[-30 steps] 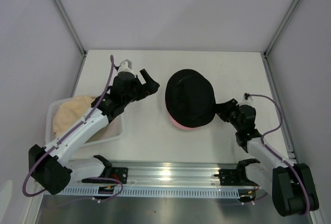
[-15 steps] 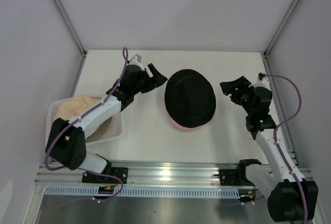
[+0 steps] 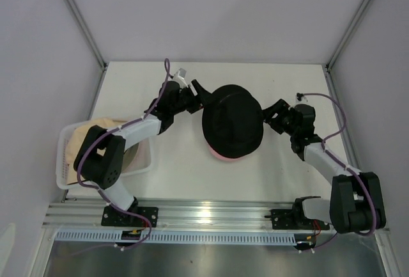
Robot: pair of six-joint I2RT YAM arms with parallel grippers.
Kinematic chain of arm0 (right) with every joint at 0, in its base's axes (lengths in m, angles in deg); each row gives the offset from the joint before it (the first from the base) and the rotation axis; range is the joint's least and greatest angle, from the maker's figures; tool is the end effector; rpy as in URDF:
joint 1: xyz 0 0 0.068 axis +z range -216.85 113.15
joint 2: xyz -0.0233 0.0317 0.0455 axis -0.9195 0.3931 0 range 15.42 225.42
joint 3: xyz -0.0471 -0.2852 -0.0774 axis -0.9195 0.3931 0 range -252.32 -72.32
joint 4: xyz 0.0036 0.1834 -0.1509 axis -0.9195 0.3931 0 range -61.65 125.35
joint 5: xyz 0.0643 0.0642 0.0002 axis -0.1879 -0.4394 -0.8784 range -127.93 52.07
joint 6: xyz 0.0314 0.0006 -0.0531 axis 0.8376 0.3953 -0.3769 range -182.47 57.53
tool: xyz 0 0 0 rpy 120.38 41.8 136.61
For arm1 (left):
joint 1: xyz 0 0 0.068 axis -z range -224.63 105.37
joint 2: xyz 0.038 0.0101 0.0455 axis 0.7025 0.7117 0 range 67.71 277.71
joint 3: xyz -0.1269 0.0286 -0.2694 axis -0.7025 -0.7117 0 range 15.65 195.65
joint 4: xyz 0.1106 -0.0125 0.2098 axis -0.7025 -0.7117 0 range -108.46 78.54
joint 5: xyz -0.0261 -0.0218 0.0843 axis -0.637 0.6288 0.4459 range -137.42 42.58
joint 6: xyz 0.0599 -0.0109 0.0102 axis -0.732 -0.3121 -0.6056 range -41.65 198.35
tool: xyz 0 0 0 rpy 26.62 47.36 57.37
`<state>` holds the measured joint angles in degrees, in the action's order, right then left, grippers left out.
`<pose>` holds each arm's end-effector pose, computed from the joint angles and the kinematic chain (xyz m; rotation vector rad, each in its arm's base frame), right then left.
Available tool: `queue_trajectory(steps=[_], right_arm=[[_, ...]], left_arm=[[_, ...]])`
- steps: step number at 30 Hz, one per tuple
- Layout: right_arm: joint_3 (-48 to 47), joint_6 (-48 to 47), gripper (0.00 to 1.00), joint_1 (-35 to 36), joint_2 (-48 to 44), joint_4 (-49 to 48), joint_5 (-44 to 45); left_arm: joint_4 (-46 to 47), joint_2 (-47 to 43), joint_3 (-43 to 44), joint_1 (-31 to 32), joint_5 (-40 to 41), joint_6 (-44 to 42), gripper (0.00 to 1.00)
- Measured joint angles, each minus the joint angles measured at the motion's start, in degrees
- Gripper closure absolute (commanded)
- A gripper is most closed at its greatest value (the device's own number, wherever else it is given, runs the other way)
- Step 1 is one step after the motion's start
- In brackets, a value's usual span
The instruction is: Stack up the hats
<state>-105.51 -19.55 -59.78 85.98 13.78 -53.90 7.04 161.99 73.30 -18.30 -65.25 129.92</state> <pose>0.2398 0.0426 0.2568 0.4473 2.0010 0.8326 0.3216 -0.1751 0.2844 -0.2206 2.0519 -1.1842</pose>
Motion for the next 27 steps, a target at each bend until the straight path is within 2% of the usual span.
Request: queue_trajectory(steps=[4,5,6,8,9,11,16,21,27], right_arm=[[-3.7,0.0,0.31,2.2,4.8,-1.0,0.3],[-4.5,0.0,0.31,2.6,5.9,-1.1,0.5],[-5.2,0.0,0.32,2.9,6.8,-1.2,0.5],[-6.4,0.0,0.32,3.3,8.5,-1.2,0.6],[-7.0,0.0,0.32,3.4,9.4,-1.1,0.7],[-7.9,0.0,0.32,3.6,10.6,-0.8,0.7],[-9.4,-0.1,0.31,4.0,12.1,0.5,1.4],[-10.8,-1.0,0.29,4.1,12.8,2.2,2.2],[-11.0,-1.7,0.29,4.2,12.8,3.3,2.4]], left_arm=[[2.4,2.3,0.0,0.0,-1.4,1.7,0.36],[3.0,2.7,0.0,0.0,-1.5,2.2,0.41],[3.5,3.0,0.0,0.0,-1.5,2.6,0.53],[4.0,3.3,0.0,-0.1,-1.2,3.4,0.67],[4.3,3.5,0.0,-0.2,-0.8,3.8,0.83],[5.3,3.5,-0.2,-0.2,-0.2,4.7,0.98],[6.7,3.5,-1.2,-0.1,1.6,7.0,0.99],[4.1,3.1,-2.7,0.1,6.2,8.4,0.99],[6.9,2.4,-9.4,0.2,8.7,8.3,0.99]])
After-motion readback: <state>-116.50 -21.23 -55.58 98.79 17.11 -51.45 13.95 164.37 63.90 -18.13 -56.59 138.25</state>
